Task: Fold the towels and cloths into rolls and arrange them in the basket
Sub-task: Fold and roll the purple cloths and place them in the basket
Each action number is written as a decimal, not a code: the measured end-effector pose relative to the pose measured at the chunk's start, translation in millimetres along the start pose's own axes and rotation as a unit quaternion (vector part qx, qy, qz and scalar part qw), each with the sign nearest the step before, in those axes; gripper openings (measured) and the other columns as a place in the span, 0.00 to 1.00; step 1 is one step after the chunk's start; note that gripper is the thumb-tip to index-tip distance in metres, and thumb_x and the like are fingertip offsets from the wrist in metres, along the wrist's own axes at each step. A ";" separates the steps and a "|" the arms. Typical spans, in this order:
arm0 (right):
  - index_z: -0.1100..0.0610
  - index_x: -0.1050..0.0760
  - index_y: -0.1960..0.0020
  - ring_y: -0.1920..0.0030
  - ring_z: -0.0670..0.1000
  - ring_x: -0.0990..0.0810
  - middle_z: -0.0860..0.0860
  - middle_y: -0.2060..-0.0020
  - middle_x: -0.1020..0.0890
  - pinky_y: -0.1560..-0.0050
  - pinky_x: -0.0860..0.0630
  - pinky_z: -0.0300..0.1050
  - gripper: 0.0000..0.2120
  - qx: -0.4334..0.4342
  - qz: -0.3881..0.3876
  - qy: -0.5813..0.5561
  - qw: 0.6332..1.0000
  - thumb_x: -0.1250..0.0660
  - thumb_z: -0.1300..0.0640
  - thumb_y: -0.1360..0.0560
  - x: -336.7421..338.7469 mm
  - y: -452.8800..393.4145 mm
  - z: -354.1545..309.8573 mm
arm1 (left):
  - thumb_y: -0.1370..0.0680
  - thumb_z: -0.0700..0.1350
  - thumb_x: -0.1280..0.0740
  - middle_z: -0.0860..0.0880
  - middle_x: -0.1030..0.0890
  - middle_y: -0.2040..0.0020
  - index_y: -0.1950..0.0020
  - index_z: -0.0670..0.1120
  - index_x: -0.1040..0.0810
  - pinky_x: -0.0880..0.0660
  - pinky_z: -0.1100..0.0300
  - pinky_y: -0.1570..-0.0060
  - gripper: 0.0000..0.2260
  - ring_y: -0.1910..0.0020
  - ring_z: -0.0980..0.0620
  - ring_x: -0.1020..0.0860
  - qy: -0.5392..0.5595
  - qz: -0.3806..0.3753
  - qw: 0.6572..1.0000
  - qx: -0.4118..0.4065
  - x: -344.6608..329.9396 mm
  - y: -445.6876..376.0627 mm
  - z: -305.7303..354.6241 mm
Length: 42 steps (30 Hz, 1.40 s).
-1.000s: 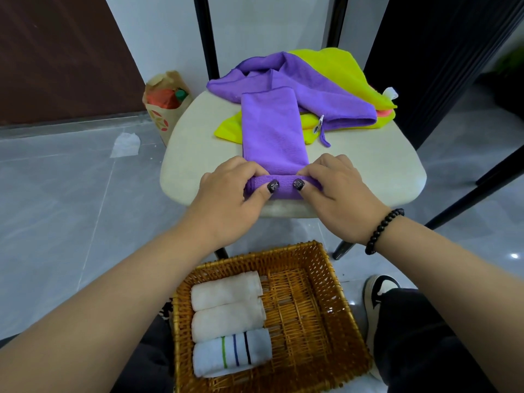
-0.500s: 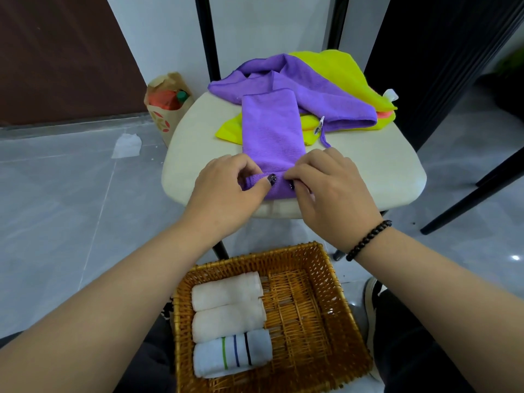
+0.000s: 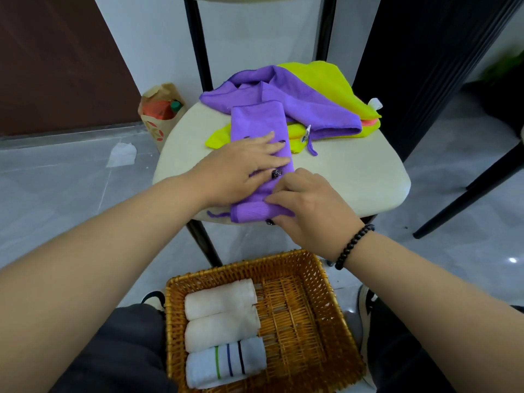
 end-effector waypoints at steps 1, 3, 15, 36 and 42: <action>0.58 0.17 0.56 0.59 0.58 0.23 0.53 0.61 0.21 0.62 0.24 0.53 0.08 0.007 0.002 0.000 1.000 0.28 0.57 0.35 -0.9 1.0 -1.4 | 0.20 0.53 0.49 0.50 0.38 0.24 0.26 0.50 0.34 0.49 0.57 0.27 0.24 0.23 0.51 0.44 -0.022 -0.041 0.999 -0.005 -6.5 -2.7 -2.2; 0.58 0.17 0.58 0.60 0.58 0.23 0.53 0.63 0.22 0.63 0.26 0.50 0.06 0.020 0.009 0.007 1.000 0.28 0.58 0.35 -0.9 3.6 -4.6 | 0.22 0.59 0.58 0.51 0.45 0.21 0.23 0.52 0.42 0.54 0.57 0.26 0.29 0.22 0.51 0.49 -0.043 -0.072 0.996 0.010 -14.1 -3.5 -7.6; 0.58 0.18 0.59 0.58 0.55 0.26 0.52 0.61 0.24 0.62 0.26 0.52 0.06 0.019 -0.008 -0.011 1.000 0.33 0.59 0.33 4.9 8.5 -4.0 | 0.33 0.74 0.62 0.52 0.59 0.20 0.21 0.58 0.56 0.60 0.50 0.25 0.42 0.22 0.51 0.61 -0.080 -0.090 0.988 0.101 -19.1 -5.0 -11.2; 0.54 0.24 0.49 0.49 0.49 0.27 0.46 0.56 0.23 0.46 0.30 0.42 0.06 -0.191 -0.042 -0.197 0.961 0.33 0.55 0.25 12.1 -9.4 3.5 | 0.24 0.56 0.39 0.61 0.30 0.31 0.39 0.51 0.24 0.36 0.52 0.29 0.17 0.29 0.62 0.35 0.121 0.041 0.978 0.165 -3.3 75.8 29.5; 0.50 0.24 0.53 0.56 0.31 0.30 0.45 0.55 0.29 0.56 0.37 0.23 0.13 -0.177 -0.005 -0.231 0.957 0.36 0.68 0.27 13.1 -7.5 7.3 | 0.25 0.54 0.37 0.52 0.23 0.34 0.53 0.47 0.25 0.30 0.44 0.35 0.10 0.31 0.55 0.30 0.145 0.093 0.968 0.183 -5.8 67.5 30.6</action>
Point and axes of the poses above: each hand's wrist, its own y-axis away from the middle knuckle, its own x-axis out of the back of the hand, z = x × y, the point moved 1 cm from there along -y, towards the middle knuckle
